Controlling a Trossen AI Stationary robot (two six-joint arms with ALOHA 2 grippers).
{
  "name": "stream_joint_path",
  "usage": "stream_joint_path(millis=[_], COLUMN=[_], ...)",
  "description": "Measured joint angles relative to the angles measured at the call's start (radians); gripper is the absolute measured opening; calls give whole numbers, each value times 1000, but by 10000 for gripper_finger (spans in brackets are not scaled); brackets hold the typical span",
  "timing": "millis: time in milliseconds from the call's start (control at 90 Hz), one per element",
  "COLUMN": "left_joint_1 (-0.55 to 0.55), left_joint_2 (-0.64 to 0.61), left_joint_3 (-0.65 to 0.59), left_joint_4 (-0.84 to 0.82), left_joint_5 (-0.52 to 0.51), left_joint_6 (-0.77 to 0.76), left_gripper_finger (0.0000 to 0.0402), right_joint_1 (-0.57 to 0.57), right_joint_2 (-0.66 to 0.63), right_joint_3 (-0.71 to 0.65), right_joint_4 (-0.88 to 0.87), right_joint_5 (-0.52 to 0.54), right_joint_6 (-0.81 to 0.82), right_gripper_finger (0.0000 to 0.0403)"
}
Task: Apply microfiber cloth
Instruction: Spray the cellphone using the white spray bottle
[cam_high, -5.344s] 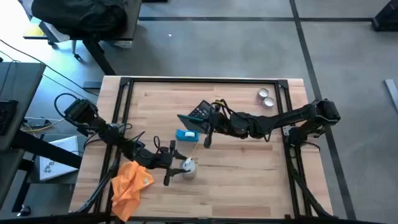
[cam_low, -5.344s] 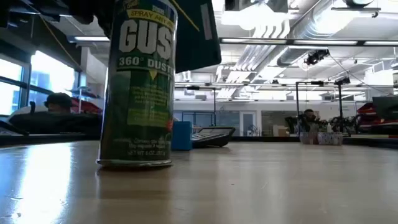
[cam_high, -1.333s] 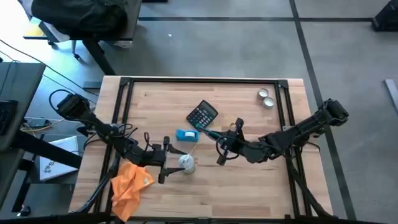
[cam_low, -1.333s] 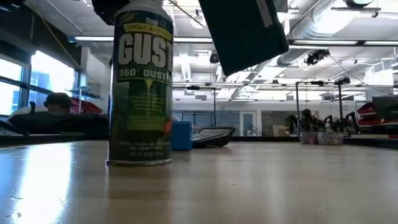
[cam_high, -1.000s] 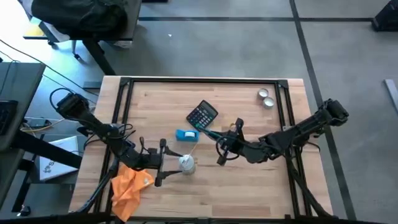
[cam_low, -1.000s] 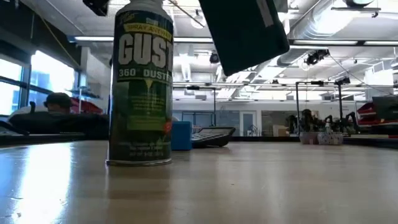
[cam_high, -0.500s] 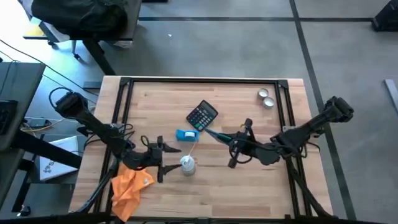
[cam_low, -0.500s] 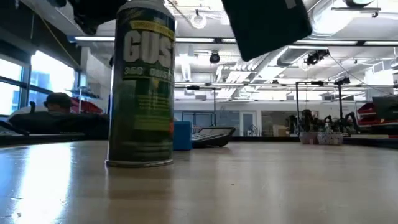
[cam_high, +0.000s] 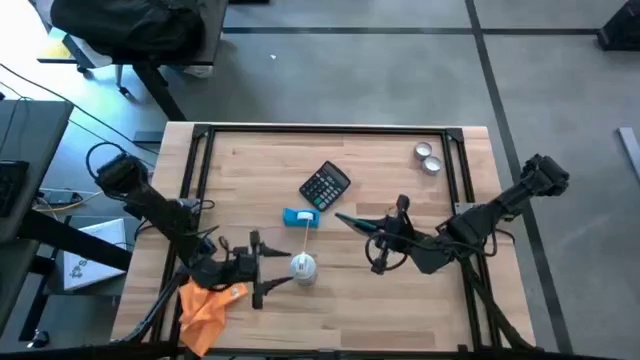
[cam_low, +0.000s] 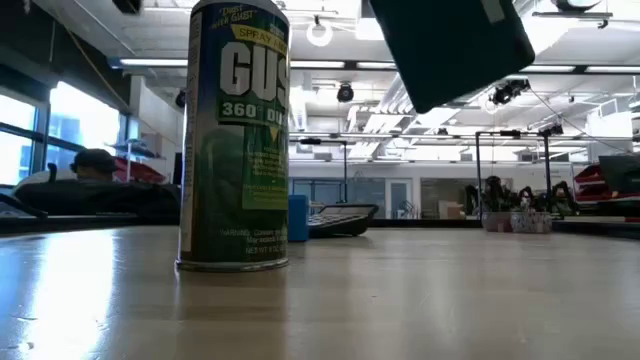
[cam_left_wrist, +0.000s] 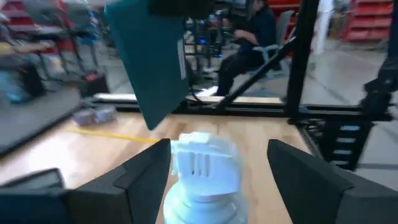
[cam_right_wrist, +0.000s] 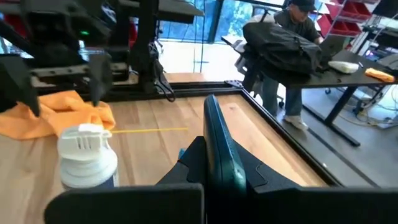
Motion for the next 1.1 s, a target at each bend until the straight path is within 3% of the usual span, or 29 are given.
stream_joint_path(millis=[222,422,689,900,1100], left_joint_1=[-17,-1,74,104,120], left_joint_2=[63,82,82,76,70], left_joint_3=[7,7,7,7,7], left_joint_4=[-6,-19,-62,-78,-75], left_joint_5=[-13,-97,105,129,136], left_joint_6=[-67,-147,-314,-326,-220], left_gripper_finger=[238,239,250,308,341], right_joint_1=[-99,-209,-261,-271,-271], right_joint_2=[1,9,55,63,63], right_joint_3=[0,0,0,0,0], right_joint_4=[21,122,145,152,160], right_joint_5=[-19,-268,-328,-368,-368], right_joint_6=[-8,-46,-46,-45,-51], right_gripper_finger=[1,1,1,1,1])
